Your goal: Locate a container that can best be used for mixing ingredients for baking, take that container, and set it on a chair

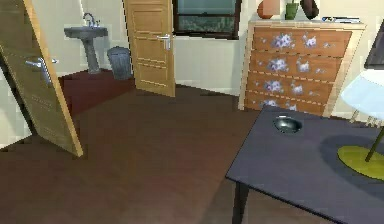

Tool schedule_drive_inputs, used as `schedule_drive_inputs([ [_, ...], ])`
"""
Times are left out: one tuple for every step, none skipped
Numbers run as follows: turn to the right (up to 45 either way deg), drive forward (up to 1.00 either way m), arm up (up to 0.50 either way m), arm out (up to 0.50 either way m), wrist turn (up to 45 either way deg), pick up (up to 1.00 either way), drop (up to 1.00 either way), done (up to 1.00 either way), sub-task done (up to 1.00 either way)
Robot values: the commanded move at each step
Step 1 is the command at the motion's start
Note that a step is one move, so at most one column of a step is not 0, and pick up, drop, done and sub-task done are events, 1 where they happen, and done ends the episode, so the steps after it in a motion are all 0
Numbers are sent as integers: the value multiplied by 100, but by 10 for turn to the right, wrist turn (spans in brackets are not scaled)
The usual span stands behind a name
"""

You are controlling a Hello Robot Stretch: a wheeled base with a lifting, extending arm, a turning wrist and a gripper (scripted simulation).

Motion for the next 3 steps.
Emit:
schedule_drive_inputs([
  [150,0,0,0,0,0,0,0,0],
  [0,10,0,0,0,0,0,0,0],
  [-450,0,0,0,0,0,0,0,0],
])
